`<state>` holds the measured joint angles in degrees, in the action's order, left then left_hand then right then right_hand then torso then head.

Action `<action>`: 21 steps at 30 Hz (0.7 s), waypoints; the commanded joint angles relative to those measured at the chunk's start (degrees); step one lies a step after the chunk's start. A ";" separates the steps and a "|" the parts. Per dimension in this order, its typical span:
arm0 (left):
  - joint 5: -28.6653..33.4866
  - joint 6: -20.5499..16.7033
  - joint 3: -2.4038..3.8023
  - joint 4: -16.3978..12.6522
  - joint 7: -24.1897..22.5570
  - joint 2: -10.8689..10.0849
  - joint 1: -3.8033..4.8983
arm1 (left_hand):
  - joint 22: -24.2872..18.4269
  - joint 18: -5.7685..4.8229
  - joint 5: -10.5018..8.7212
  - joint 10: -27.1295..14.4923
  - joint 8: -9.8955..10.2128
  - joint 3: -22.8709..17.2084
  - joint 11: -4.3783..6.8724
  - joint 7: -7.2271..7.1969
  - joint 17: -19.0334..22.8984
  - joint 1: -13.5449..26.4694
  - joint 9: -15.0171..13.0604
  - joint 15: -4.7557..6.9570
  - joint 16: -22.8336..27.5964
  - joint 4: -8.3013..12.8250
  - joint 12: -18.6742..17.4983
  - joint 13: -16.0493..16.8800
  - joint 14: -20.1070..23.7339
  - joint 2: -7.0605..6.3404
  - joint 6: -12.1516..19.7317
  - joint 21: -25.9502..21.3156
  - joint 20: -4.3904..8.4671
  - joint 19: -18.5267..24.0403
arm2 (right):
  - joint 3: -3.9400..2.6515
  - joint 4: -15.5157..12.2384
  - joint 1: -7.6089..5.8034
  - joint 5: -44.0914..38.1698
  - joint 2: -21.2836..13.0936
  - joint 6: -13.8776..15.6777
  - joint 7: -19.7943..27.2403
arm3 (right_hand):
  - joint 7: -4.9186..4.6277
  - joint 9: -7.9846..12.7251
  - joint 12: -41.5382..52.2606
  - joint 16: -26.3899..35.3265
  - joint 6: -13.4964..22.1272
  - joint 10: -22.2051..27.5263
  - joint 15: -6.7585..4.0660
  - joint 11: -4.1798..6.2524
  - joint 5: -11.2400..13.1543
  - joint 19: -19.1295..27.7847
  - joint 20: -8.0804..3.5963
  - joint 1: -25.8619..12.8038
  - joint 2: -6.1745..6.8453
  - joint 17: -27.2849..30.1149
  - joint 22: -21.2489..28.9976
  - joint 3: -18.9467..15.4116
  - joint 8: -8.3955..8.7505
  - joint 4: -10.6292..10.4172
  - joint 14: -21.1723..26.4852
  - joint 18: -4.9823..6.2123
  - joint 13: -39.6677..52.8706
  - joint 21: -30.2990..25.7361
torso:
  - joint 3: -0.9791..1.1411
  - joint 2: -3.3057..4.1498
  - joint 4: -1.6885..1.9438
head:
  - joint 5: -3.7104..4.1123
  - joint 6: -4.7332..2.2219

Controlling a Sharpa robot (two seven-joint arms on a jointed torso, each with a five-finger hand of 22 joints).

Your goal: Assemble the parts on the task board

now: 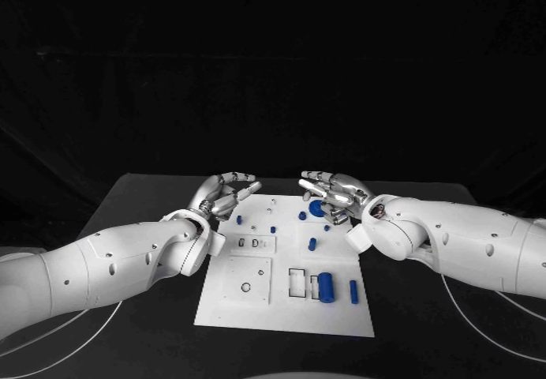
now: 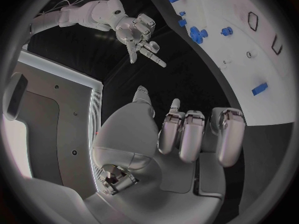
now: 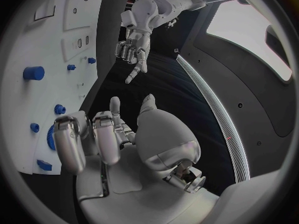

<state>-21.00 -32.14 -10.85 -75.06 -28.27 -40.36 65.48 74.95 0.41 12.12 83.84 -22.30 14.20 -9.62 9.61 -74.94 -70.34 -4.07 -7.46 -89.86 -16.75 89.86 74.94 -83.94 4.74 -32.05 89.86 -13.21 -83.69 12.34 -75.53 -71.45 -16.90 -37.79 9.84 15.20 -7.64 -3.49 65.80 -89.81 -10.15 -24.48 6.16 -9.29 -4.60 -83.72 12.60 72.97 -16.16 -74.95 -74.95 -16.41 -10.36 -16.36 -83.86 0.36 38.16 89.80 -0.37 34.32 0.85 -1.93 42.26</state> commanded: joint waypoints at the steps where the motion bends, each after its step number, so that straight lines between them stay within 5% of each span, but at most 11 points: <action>1: -4.24 0.80 0.04 0.06 0.14 0.18 0.08 | 15.05 -0.41 0.14 6.16 0.15 -0.09 -0.25 3.57 -15.06 -0.12 0.02 -0.20 -0.14 0.03 0.14 15.06 -6.06 0.18 -0.53 0.14 -0.06 -6.31 | -0.03 0.14 -0.11 -0.79 0.24 0.33 0.00 | -3.66 -0.82 3.30 -0.19 -3.03 -3.77 -0.86 1.00 -2.77 -6.28 -0.67 -0.07 0.85 -15.05 -15.05 -0.44 -2.46 0.18 -6.14 -0.36 2.40 0.20 | -0.01 0.05 0.00 | 0.04 -0.06; 4: -5.29 0.78 0.04 0.07 0.19 0.23 0.09 | 15.05 -0.41 0.13 6.16 0.17 -0.09 -0.21 3.53 -15.06 -0.13 0.01 -0.16 -0.14 0.04 0.14 15.06 -6.06 0.27 -0.73 0.14 -0.09 -6.31 | -0.03 0.51 -0.25 -5.78 0.51 0.92 -1.51 | -3.37 -1.24 3.06 -0.19 -5.38 -5.54 -1.98 2.08 -2.93 -6.28 -1.82 -0.40 0.48 -15.05 -15.05 -0.32 -3.82 0.10 -6.14 -0.36 3.06 0.20 | -0.05 0.07 0.06 | 0.01 0.00; 7: -6.22 0.72 0.05 0.03 0.20 0.25 0.11 | 15.05 -0.41 0.13 6.16 0.17 -0.09 -0.20 3.51 -15.06 -0.15 0.01 -0.15 -0.14 0.04 0.14 15.06 -6.06 0.31 -0.81 0.14 -0.10 -6.31 | -0.03 0.98 -0.45 -11.48 0.93 1.40 -3.49 | -3.84 -2.18 -1.84 -0.19 -10.55 -5.67 -2.04 1.91 -1.53 -6.28 -2.10 0.21 0.38 -15.05 -15.05 0.35 -6.35 0.76 -6.14 -0.36 0.74 0.20 | -0.02 0.13 0.08 | -0.09 0.12; 10: -7.42 0.63 0.05 -0.04 0.11 0.31 0.13 | 15.05 -0.41 0.14 6.16 0.18 -0.10 -0.18 3.50 -15.06 -0.18 0.01 -0.14 -0.14 0.06 0.14 15.06 -6.06 0.35 -0.90 0.14 -0.11 -6.31 | -0.09 1.34 -0.67 -17.67 1.32 2.32 -5.33 | -4.86 -4.24 -12.26 -0.19 -22.74 -7.53 -1.01 0.53 0.38 -6.28 -1.32 1.96 1.45 -15.05 -15.05 1.68 -11.34 2.80 -6.14 -0.36 -6.24 0.20 | -0.05 0.26 0.23 | -0.03 0.08; 12: -8.62 0.54 0.06 -0.13 0.09 0.32 0.14 | 15.05 -0.41 0.14 6.16 0.19 -0.11 -0.16 3.48 -15.06 -0.21 0.00 -0.12 -0.14 0.06 0.14 15.06 -6.06 0.40 -0.98 0.14 -0.12 -6.31 | -0.23 1.50 -0.79 -22.35 1.53 3.24 -6.17 | -5.16 -4.89 -20.41 -0.19 -30.74 -11.91 -0.29 -0.09 0.96 -6.28 -0.39 3.38 3.23 -15.05 -15.05 2.55 -12.46 5.13 -6.14 -0.36 -12.65 0.20 | -0.08 0.50 0.44 | 0.00 -0.02; 16: -11.25 0.38 0.06 -0.25 0.13 0.27 0.14 | 15.05 -0.41 0.14 6.16 0.19 -0.09 -0.09 3.40 -15.06 -0.32 -0.02 -0.06 -0.14 0.07 0.14 15.06 -6.06 0.52 -1.40 0.14 -0.15 -6.31 | -0.55 2.05 -1.23 -34.70 2.22 5.71 -7.87 | -3.95 -4.08 -32.76 -0.19 -36.99 -19.06 -0.76 0.78 1.29 -6.28 -1.16 5.49 5.99 -15.05 -15.05 3.93 -9.54 8.60 -6.14 -0.36 -22.33 0.20 | -0.24 1.03 0.88 | 0.17 -0.09; 21: -12.73 0.11 0.06 -0.27 0.21 0.20 0.14 | 15.05 -0.41 0.14 6.16 0.20 -0.07 -0.02 3.32 -15.06 -0.44 -0.04 0.00 -0.14 0.08 0.14 15.06 -6.06 0.60 -1.77 0.14 -0.18 -6.31 | -0.81 3.06 -1.65 -46.29 3.22 7.11 -10.30 | -2.96 -2.88 -41.55 -0.19 -39.95 -22.16 -1.46 0.78 1.40 -6.28 -1.41 8.64 7.57 -15.05 -15.05 5.78 -5.84 11.77 -6.14 -0.36 -29.13 0.20 | -0.38 1.43 1.20 | 0.42 -0.20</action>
<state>-30.63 -32.21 -10.82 -75.16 -27.93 -40.24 65.55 74.94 0.42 12.10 83.84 -22.30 14.21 -9.62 9.83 -74.92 -70.63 -4.06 -7.46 -89.86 -16.75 89.86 74.93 -83.94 5.04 -33.51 89.86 -13.21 -83.68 11.55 -72.70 -73.05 -49.79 -34.74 14.54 8.10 -10.74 -6.55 25.37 -89.78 -49.70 -46.14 5.20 -8.51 -3.29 -84.00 11.44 80.77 -8.40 -74.94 -74.94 -10.89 -16.74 -5.10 -83.93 0.36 9.93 89.80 -0.64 35.40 1.73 -1.66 42.12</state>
